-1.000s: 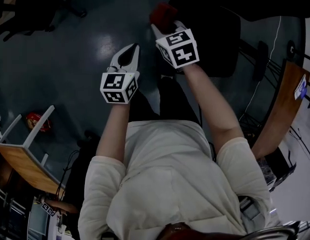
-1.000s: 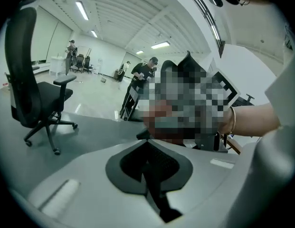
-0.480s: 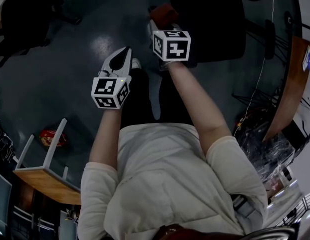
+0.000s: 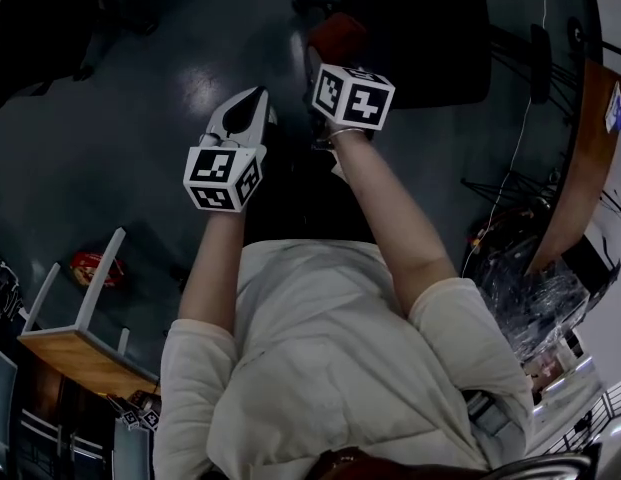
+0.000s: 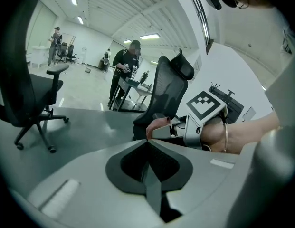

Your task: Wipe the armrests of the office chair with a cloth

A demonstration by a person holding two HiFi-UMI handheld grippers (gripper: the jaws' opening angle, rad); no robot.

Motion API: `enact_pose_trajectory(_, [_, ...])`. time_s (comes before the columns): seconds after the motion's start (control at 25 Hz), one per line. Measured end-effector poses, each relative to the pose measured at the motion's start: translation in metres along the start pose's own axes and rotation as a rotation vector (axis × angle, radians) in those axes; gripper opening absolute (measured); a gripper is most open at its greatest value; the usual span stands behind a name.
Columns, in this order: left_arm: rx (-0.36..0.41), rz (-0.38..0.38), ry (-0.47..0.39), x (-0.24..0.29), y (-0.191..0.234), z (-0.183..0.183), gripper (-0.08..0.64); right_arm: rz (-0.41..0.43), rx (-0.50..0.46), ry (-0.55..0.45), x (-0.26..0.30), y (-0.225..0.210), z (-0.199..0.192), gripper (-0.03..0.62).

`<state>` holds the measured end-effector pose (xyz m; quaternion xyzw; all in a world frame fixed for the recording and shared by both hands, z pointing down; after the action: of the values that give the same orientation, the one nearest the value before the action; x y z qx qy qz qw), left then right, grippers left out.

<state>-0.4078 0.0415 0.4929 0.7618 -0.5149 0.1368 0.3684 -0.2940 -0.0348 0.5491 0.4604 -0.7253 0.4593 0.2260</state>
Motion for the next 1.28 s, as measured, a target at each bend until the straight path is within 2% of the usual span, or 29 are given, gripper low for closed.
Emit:
enact_pose_trajectory(0.28, [-0.027, 0.002, -0.013, -0.007, -0.041, -0.035, 0.017, 0.045, -0.048, 0.056, -0.031, -0.006, -0.049, 0.048])
enact_pose_trajectory(0.44, [-0.033, 0.007, -0.015, -0.011, -0.062, -0.050, 0.017, 0.041, -0.125, 0.098, -0.049, -0.014, -0.084, 0.048])
enact_pose_trajectory(0.64, [-0.029, 0.019, -0.023, -0.016, -0.076, -0.061, 0.017, 0.015, -0.128, 0.149, -0.074, -0.046, -0.114, 0.048])
enact_pose_trajectory(0.92, [-0.023, 0.029, -0.028, -0.011, -0.094, -0.068, 0.017, -0.011, -0.153, 0.174, -0.097, -0.082, -0.121, 0.048])
enact_pose_trajectory(1.16, [-0.012, 0.016, -0.021, -0.006, -0.115, -0.075, 0.017, -0.053, -0.128, 0.139, -0.118, -0.116, -0.106, 0.048])
enact_pose_trajectory(1.28, [0.002, 0.039, -0.040, -0.008, -0.122, -0.077, 0.017, -0.087, -0.148, 0.112, -0.126, -0.138, -0.099, 0.048])
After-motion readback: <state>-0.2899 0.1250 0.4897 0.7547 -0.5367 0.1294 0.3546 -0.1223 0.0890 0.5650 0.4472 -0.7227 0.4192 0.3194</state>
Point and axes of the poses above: the fingertips, and each gripper's own axes: x forward along the fingers, y to its left, z out of its top, the point moved 3 cm from there along -x, backward along the fingers, and after that the axes turned 7 degrees about z, right-handed, at the moved point
